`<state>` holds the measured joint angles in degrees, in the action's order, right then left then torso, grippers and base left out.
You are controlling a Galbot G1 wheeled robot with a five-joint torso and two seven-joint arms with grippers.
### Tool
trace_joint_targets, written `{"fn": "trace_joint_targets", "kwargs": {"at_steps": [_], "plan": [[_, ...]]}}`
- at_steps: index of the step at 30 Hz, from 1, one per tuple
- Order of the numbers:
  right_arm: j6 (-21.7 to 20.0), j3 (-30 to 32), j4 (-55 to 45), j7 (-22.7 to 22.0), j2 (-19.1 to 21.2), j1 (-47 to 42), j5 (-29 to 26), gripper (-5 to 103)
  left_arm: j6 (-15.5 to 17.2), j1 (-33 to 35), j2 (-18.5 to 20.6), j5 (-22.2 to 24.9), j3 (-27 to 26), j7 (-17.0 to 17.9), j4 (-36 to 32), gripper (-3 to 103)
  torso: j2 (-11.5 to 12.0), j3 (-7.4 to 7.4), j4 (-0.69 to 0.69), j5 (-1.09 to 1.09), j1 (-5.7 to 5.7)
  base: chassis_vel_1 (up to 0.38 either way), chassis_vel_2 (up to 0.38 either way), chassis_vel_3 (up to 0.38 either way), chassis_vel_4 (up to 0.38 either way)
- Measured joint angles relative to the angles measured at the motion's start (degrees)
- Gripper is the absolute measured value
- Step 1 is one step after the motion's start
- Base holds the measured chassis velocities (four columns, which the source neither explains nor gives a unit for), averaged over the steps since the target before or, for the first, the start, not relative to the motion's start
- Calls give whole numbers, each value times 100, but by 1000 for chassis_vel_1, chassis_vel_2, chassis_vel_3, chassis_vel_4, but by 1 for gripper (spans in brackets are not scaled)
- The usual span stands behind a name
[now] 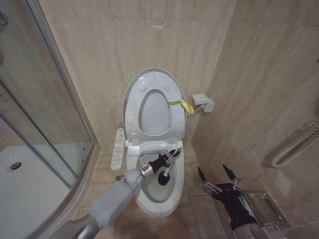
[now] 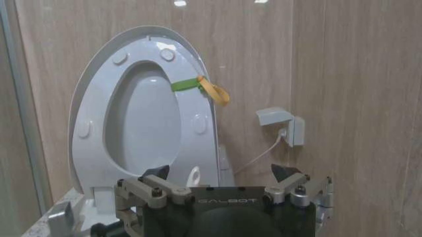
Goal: Open the toilet lid, clean the toilet bowl with a toilet brush, close the toilet lid, and flush.
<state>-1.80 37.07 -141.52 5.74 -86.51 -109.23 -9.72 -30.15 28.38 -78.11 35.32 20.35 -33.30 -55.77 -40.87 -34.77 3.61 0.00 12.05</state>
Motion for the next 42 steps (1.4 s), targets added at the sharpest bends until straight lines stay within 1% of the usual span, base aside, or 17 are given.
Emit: {"fn": "trace_joint_targets", "kwargs": {"at_steps": [4,7,11,14,15,19,24,28,29,32,33,37,38,41,42], "plan": [[0,0,0,1,0,0,0,100,-20,130,-100,-4,42,-15,21,16,0,0,0,0,0,0,0,0,0],[0,0,0,0,0,0,0,100,-14,301,-51,-1,60,-12,-136,16,0,0,-1,0,0,0,0,0,0],[0,0,0,0,0,0,0,100,14,552,89,14,63,5,-445,16,0,0,-3,0,0,0,0,0,0],[0,0,0,0,0,0,0,100,51,824,248,6,56,47,-799,16,0,0,-2,-1,0,0,0,0,0],[0,0,0,0,0,0,0,100,51,824,248,6,56,47,-799,16,0,0,-2,-1,0,0,0,0,0],[0,0,0,0,0,0,0,100,103,994,451,-7,-19,151,-1155,16,0,0,-1,-1,0,0,0,0,0],[0,0,0,0,0,0,0,100,139,1037,636,-2,-73,221,-1369,16,0,0,0,-1,0,0,0,0,0],[0,0,0,0,0,0,0,100,180,1153,948,10,-155,301,-1681,16,0,0,0,-2,0,0,0,0,0],[0,0,0,0,0,0,0,100,180,1153,948,10,-155,301,-1681,16,0,0,0,-2,0,0,0,0,0],[0,0,0,0,0,0,0,100,205,1417,1246,10,-374,327,-1959,16,0,0,0,-2,0,0,0,0,0],[0,0,0,0,0,0,0,100,205,1417,1246,10,-374,327,-1959,16,0,0,0,-2,0,0,0,0,0],[0,0,0,0,0,0,0,100,209,1916,1551,-53,-811,312,-2278,16,0,0,-2,-2,0,0,0,0,0],[0,0,0,0,0,0,0,100,209,1916,1551,-53,-811,312,-2278,16,0,0,-2,-2,0,0,0,0,0],[0,0,0,1,0,0,0,100,204,2282,1715,-122,-1168,268,-2528,16,0,1,-1,-2,0,0,0,0,0],[0,0,0,1,0,0,0,100,204,2282,1715,-122,-1168,268,-2528,16,0,1,-1,-2,0,0,0,0,0]]}}
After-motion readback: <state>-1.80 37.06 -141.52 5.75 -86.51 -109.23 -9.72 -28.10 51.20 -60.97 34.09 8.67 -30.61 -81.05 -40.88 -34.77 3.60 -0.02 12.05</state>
